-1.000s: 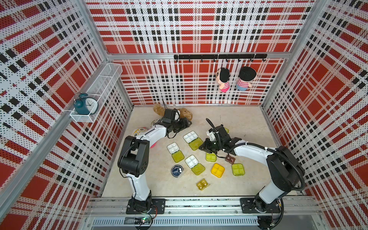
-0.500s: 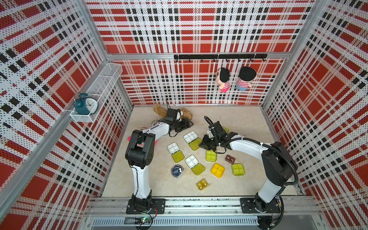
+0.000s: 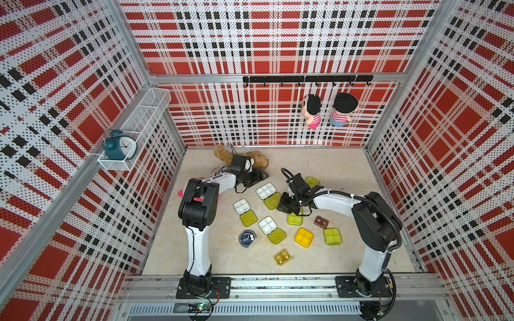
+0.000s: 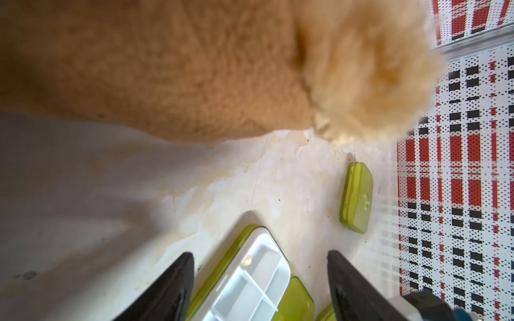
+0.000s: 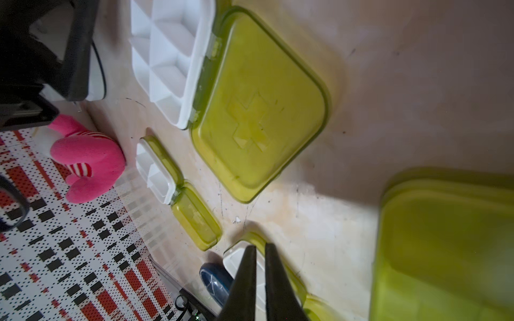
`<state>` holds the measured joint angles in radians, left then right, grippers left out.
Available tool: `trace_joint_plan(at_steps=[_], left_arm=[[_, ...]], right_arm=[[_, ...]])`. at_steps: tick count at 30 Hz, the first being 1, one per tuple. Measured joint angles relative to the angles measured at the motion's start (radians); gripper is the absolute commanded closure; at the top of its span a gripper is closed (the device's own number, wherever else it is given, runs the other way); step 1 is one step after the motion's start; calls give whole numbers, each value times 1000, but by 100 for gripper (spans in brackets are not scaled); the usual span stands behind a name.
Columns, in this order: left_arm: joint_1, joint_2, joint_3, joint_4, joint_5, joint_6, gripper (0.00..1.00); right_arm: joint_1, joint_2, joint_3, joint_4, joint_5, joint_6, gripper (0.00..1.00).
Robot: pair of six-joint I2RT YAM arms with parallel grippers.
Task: Close pillboxes
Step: Close the lid on the pillbox.
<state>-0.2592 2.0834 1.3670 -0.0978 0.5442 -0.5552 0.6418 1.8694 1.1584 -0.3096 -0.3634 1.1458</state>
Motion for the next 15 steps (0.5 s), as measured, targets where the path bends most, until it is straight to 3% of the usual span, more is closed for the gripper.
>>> trace_joint_plan(at_steps=[15], left_arm=[[47,14,-4,7,6,5,23]], right_arm=[[-30,73,17,31,-29,7,88]])
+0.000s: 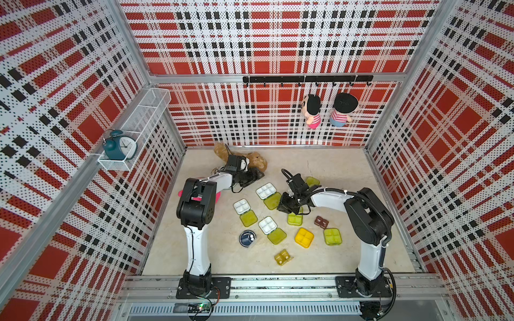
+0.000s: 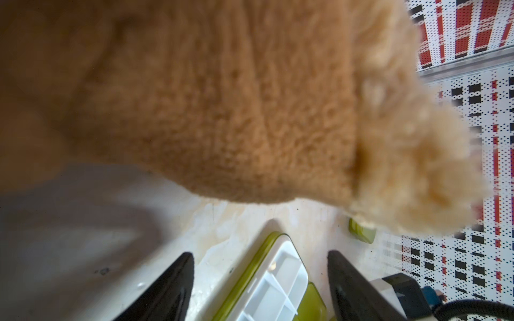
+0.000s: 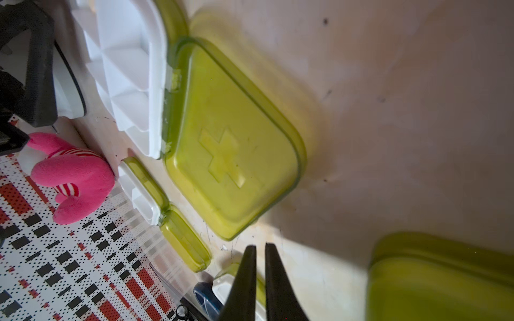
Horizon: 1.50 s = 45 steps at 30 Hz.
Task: Close pillboxes
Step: Close the lid on the pillbox.
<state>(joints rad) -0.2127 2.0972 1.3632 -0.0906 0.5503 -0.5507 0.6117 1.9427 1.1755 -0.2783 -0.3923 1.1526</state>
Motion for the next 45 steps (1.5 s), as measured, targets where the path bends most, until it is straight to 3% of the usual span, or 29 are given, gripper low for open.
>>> trace_joint_plan(at_steps=[21,27,33,45], left_arm=[[-35,22,-24,30,26,-2,23],[-70,22,-45,80,25,-2,23],[-67,21,-66,124,26,-4,23],[-64,16,-80,147,22,-4,23]], right_arm=[[-47,2,-114,222,-25,79,88],[-50,-6,-181,372,-34,131,76],[-51,-17,-259,533,-35,177,72],[-51,-23,-303,631,3,192,70]])
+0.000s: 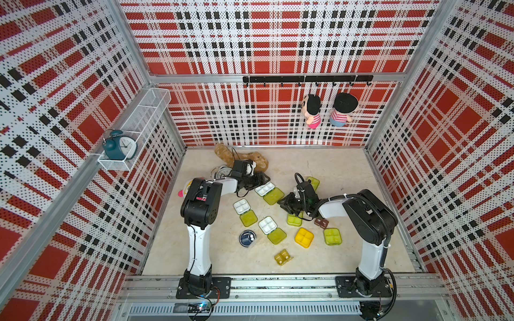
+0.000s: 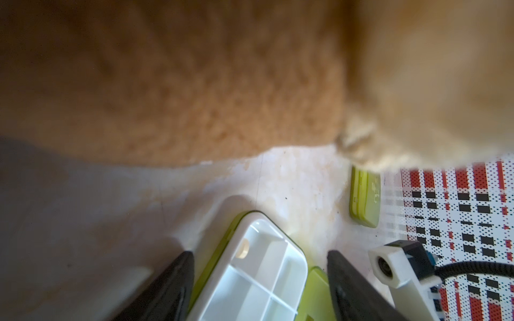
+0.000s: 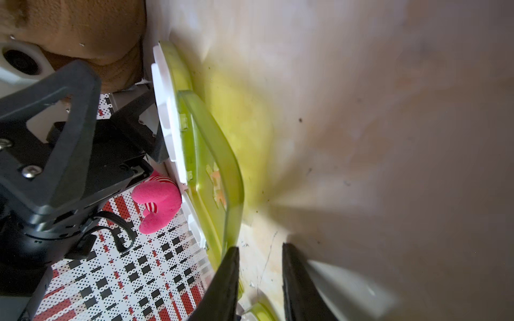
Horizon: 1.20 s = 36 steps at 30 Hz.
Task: Close pillboxes
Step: Close the lid on the pillbox.
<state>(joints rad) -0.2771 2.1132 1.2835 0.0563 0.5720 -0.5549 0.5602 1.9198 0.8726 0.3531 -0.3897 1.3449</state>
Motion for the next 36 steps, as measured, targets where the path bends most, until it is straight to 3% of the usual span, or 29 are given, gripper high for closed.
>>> trace_joint_plan(at_steps=[12,36], left_arm=[[0,-6,-6,-4,-12,3,23],[-11,-19,-5,-36,-65,42,23]], right_arm=[[15,-3,-2,3,18,-13,66],[42,-48,19,-73,92,-61,47]])
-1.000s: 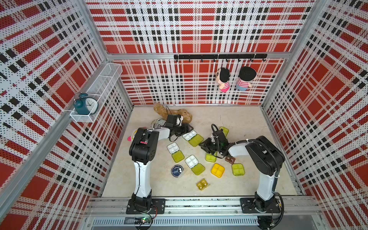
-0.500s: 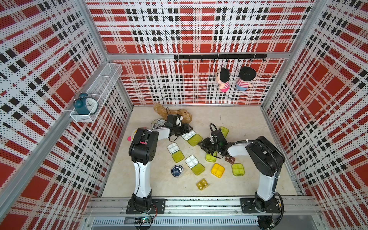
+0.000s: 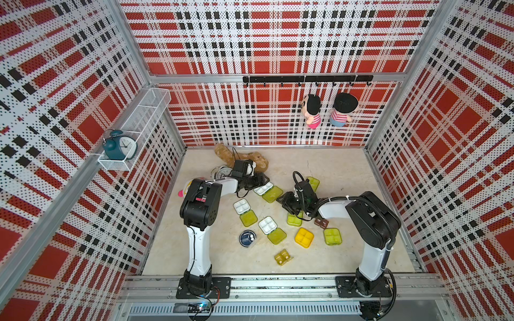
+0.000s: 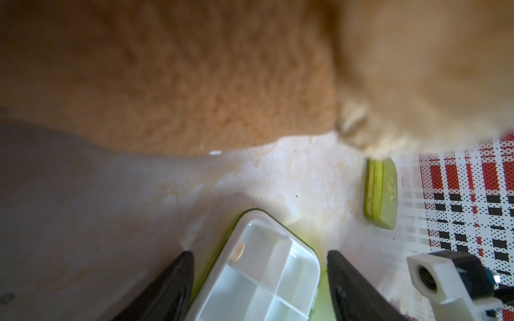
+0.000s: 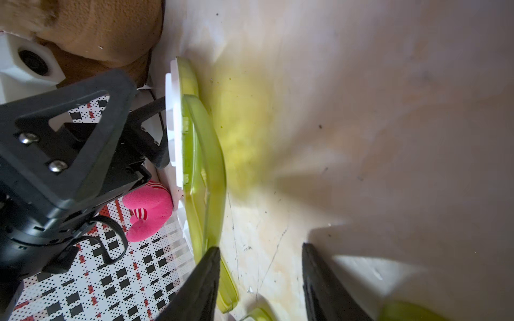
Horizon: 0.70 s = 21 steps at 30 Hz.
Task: Close pillboxes
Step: Close the lid on the pillbox.
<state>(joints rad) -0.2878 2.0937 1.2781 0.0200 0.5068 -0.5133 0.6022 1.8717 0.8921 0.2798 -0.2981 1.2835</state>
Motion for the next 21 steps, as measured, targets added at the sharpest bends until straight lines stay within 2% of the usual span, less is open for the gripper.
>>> trace_joint_plan(at_steps=[13,21], left_arm=[[-2,-4,0,-5,-19,10,24],[-13,-6,-2,-20,-64,32,37]], right_arm=[[0,-3,27,-40,1,-12,43],[0,-6,27,-51,1,-15,42]])
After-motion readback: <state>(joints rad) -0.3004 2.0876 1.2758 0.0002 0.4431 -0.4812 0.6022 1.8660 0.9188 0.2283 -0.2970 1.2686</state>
